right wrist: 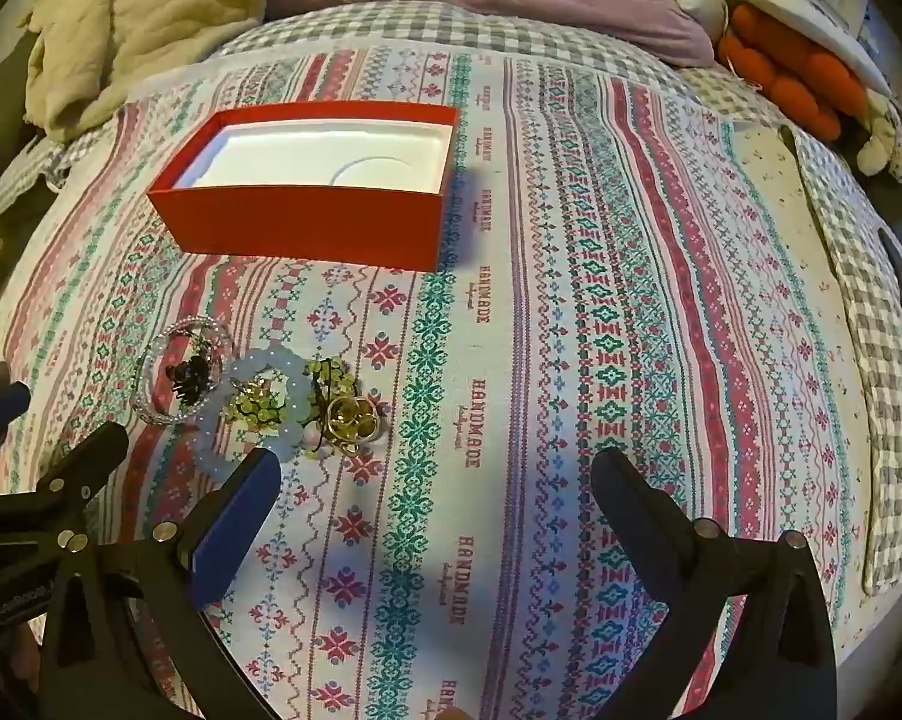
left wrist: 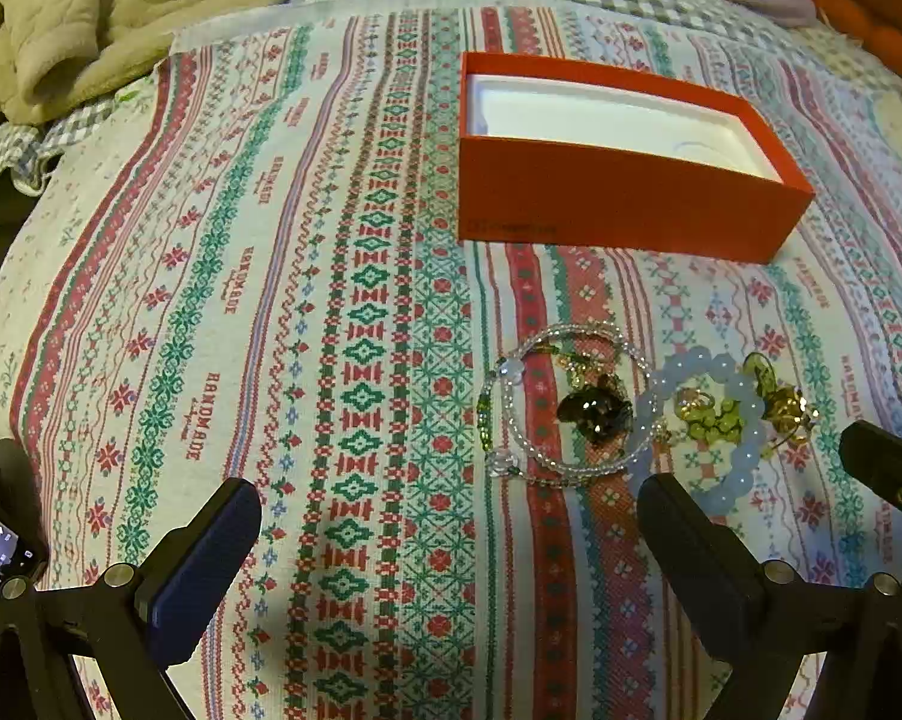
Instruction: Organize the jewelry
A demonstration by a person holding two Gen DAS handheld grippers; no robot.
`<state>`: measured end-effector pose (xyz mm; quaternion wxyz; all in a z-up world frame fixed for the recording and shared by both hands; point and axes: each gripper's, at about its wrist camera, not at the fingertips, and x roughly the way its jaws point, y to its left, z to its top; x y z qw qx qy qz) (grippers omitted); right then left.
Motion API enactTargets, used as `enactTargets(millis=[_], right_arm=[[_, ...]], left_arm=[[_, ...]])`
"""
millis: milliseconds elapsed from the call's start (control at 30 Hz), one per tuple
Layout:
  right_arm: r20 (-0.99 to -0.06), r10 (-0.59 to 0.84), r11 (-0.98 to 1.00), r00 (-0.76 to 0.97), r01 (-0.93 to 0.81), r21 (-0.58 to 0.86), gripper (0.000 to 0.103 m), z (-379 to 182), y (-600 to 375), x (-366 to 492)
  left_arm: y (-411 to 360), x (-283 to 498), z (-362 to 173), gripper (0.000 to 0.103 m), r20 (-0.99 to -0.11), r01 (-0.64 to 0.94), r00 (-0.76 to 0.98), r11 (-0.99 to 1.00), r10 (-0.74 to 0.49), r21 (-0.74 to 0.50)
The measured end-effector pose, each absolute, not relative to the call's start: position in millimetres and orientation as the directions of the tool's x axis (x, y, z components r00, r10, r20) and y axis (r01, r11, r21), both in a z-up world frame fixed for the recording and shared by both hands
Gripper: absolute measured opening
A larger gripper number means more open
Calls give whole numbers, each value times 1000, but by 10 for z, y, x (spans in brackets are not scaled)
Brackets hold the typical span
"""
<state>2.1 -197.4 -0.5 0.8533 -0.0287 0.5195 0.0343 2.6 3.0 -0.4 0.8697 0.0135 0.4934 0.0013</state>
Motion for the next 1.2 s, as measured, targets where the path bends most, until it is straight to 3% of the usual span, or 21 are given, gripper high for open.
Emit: enactTargets(millis=[1200], right_arm=[[-892,34,996,450,-89,-7,103,-23,-1941,11]], left_arm=[[26,29,-11,103,-860,8,510,1000,20,28]])
